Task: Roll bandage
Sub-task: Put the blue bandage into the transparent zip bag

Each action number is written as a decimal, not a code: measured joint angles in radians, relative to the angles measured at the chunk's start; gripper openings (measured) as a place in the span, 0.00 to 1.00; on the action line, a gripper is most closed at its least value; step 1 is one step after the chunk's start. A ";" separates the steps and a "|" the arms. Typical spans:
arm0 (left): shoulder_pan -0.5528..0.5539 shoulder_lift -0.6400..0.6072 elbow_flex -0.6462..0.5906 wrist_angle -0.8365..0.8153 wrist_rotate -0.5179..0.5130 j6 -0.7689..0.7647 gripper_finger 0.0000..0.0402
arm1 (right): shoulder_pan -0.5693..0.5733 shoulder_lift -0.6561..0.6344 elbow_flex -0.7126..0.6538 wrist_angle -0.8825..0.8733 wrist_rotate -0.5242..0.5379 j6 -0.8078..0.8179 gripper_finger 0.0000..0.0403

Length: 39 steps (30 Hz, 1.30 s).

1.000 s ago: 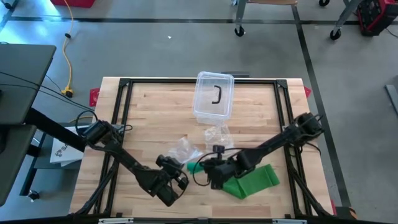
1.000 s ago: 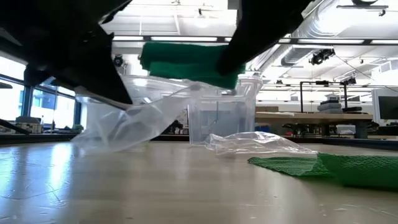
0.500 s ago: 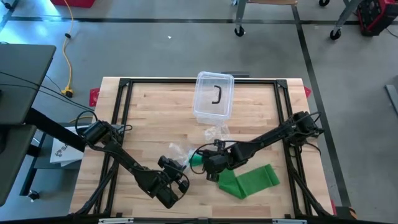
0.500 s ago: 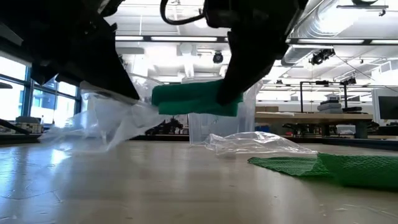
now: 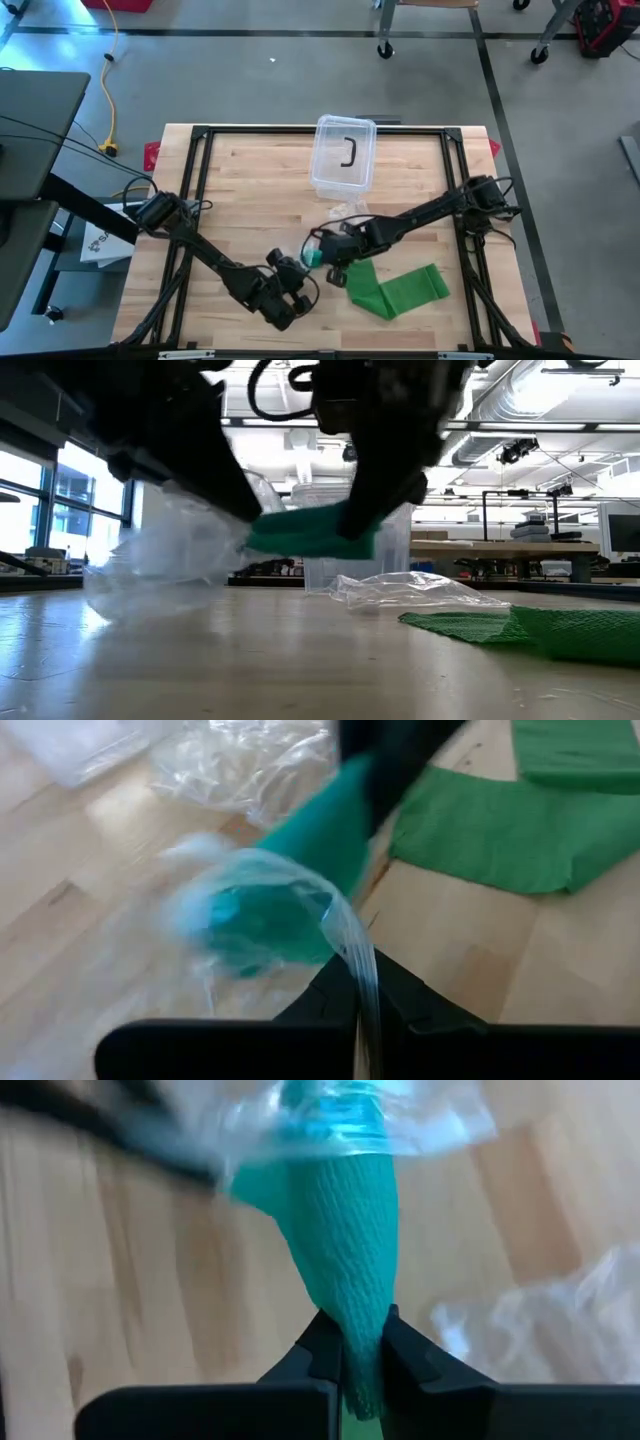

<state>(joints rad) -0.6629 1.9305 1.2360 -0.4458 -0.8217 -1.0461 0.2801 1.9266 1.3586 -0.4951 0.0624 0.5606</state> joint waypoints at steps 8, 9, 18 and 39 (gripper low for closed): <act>0.040 -0.002 0.047 -0.058 0.091 0.008 0.00 | -0.021 0.000 0.000 0.182 -0.085 -0.071 0.04; 0.045 -0.002 0.049 -0.071 0.099 -0.003 0.00 | -0.021 0.000 0.000 0.192 -0.092 -0.079 0.04; 0.042 0.000 0.136 -0.175 0.147 0.073 0.00 | -0.027 0.040 0.000 0.257 -0.113 -0.090 0.04; -0.018 -0.010 0.225 -0.398 0.286 0.253 0.00 | -0.018 0.167 0.000 0.651 -0.151 -0.085 0.15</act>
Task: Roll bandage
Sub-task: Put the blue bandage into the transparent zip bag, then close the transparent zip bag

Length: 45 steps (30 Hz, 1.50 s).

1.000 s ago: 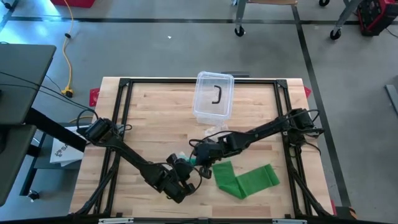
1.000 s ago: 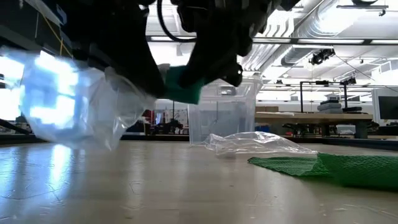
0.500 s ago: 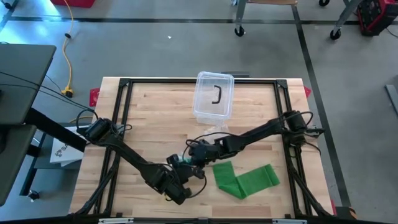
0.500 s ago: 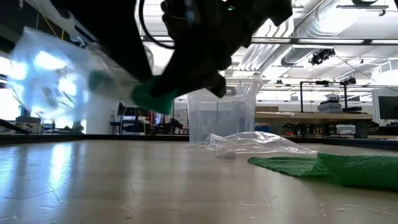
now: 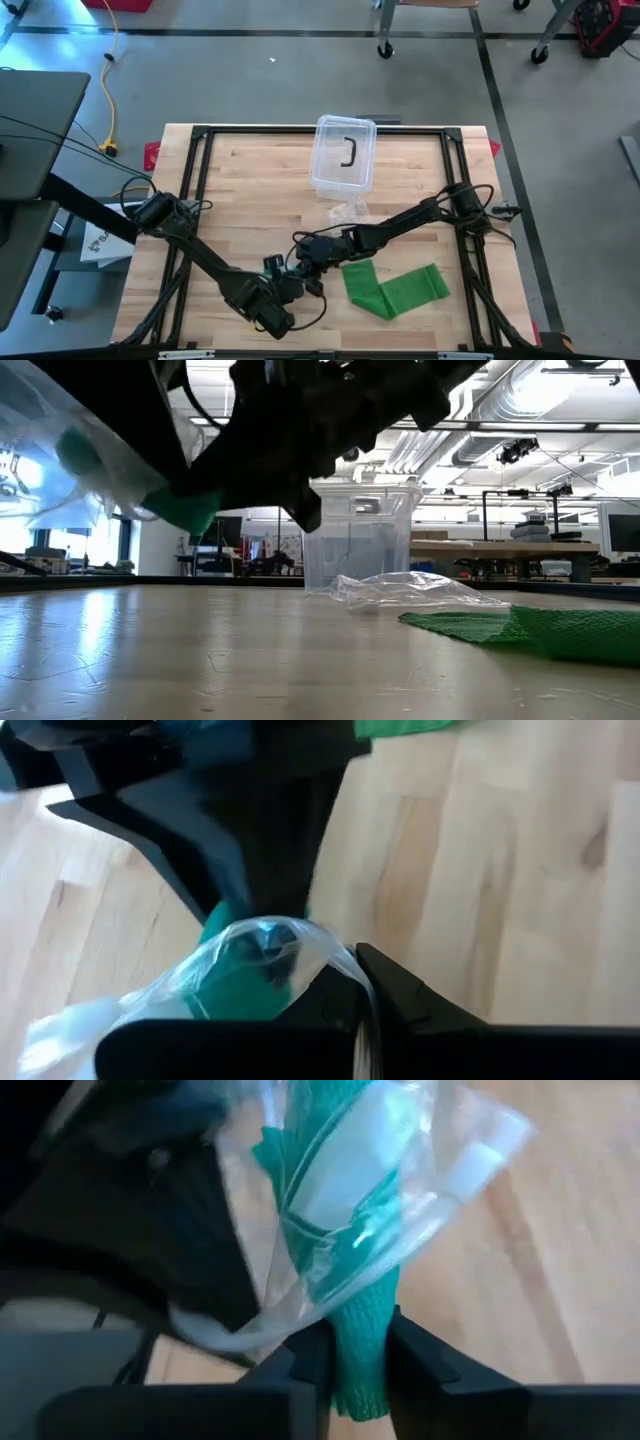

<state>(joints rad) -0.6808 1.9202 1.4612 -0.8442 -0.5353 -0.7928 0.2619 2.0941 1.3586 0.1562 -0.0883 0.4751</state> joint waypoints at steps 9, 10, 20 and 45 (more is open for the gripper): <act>0.091 -0.042 -0.059 0.277 0.190 0.298 0.00 | 0.048 -0.147 0.000 -0.339 0.010 -0.016 0.28; 0.112 -0.042 -0.075 0.339 0.240 0.343 0.00 | 0.061 -0.171 0.000 -0.392 0.045 0.001 0.28; 0.128 -0.042 -0.098 0.506 0.294 0.436 0.00 | 0.164 -0.222 0.000 -0.488 0.230 0.049 0.27; -0.005 -0.164 -0.097 0.482 -0.007 0.312 0.00 | 0.231 -0.438 0.002 -0.468 0.350 -0.007 0.54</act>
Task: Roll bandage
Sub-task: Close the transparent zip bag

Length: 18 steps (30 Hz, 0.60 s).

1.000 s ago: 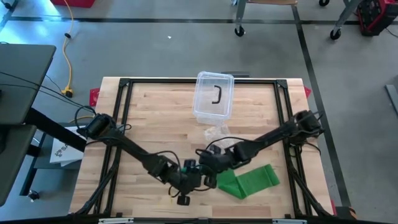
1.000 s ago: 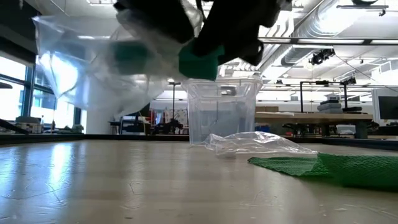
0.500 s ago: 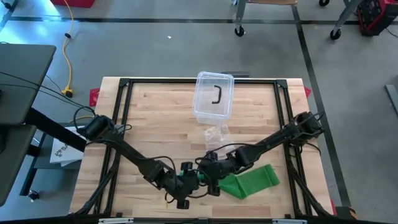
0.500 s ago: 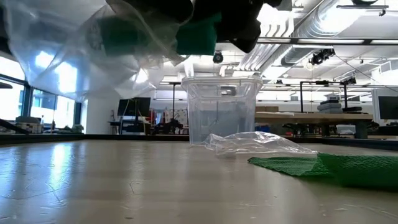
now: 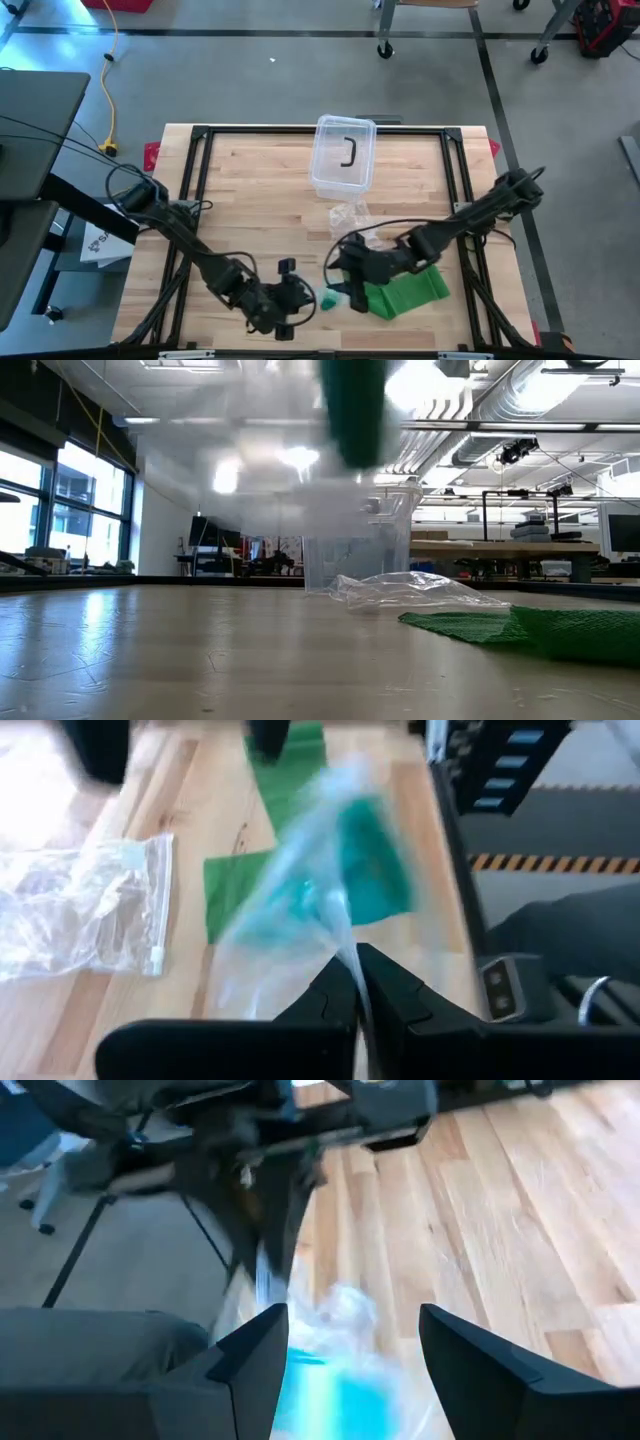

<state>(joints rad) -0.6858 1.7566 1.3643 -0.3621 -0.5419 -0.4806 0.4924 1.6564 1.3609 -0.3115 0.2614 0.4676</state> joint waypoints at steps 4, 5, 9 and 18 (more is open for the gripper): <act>-0.027 -0.056 -0.004 -0.018 -0.029 -0.013 0.00 | 0.071 -0.056 0.000 -0.045 0.078 -0.080 0.54; -0.032 -0.073 -0.010 -0.016 -0.044 -0.013 0.00 | 0.092 -0.064 0.000 -0.058 0.094 -0.111 0.54; -0.046 -0.156 -0.085 0.022 -0.092 -0.040 0.00 | 0.184 -0.067 0.000 -0.073 0.142 -0.203 0.54; -0.014 -0.269 -0.365 0.298 -0.067 -0.199 0.00 | 0.244 0.051 0.000 -0.105 0.382 -0.290 0.54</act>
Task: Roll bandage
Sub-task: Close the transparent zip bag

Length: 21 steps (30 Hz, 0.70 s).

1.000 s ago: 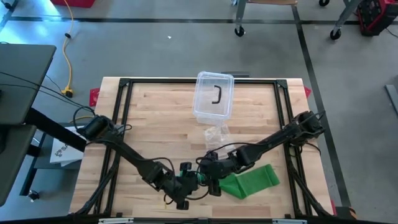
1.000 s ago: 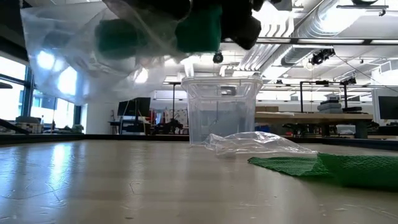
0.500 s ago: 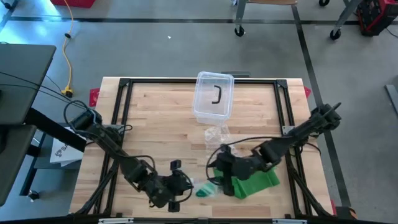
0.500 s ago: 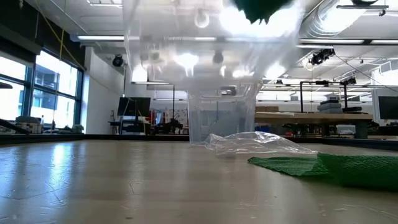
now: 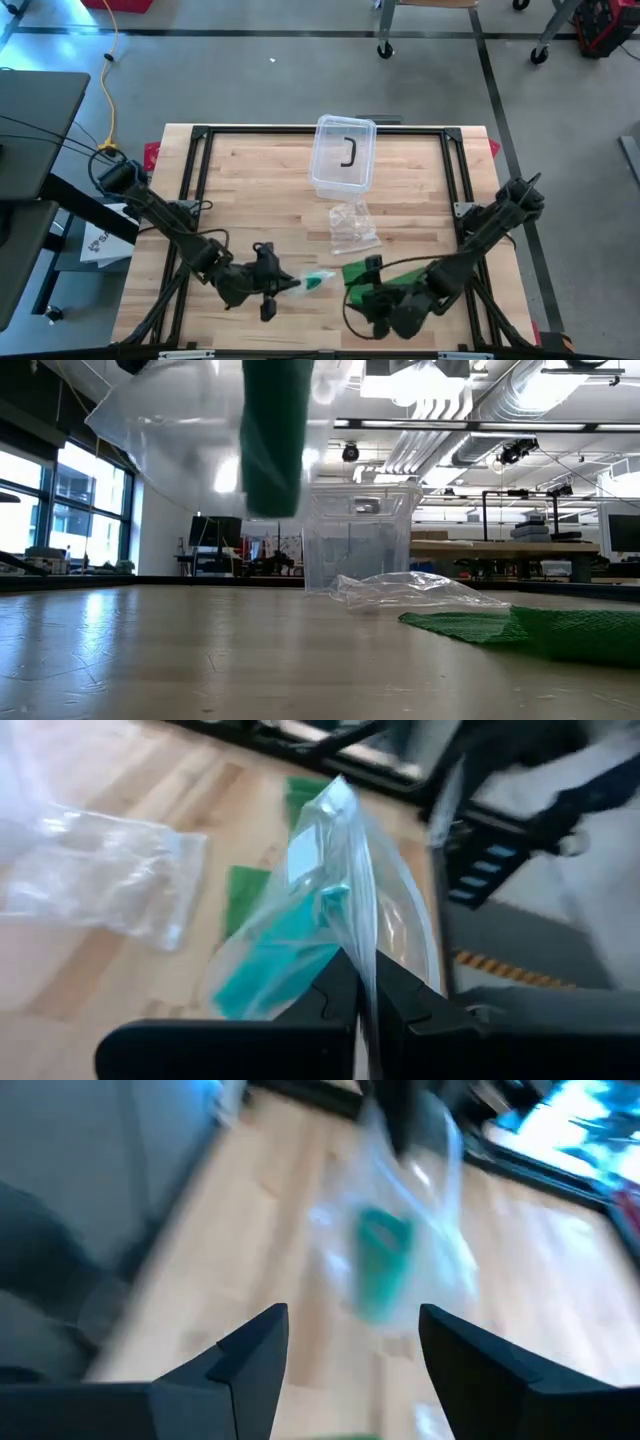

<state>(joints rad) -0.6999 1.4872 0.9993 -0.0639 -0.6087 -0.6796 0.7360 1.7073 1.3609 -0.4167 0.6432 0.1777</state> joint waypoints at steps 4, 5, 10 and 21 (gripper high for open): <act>-0.003 0.003 -0.017 0.030 0.040 -0.011 0.00 | -0.045 0.067 -0.002 -0.046 0.053 0.001 0.52; -0.006 0.004 -0.017 0.031 0.041 -0.017 0.00 | -0.059 0.078 -0.002 -0.033 0.047 -0.002 0.51; -0.018 0.006 -0.017 0.031 0.038 -0.017 0.00 | -0.097 0.098 -0.002 0.106 -0.035 -0.093 0.41; -0.031 0.006 -0.017 0.020 0.012 -0.014 0.00 | -0.121 0.096 -0.001 0.213 -0.148 -0.081 0.04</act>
<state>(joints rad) -0.7307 1.4929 0.9824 -0.0435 -0.5968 -0.6935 0.6150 1.8030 1.3602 -0.2034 0.4955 0.0970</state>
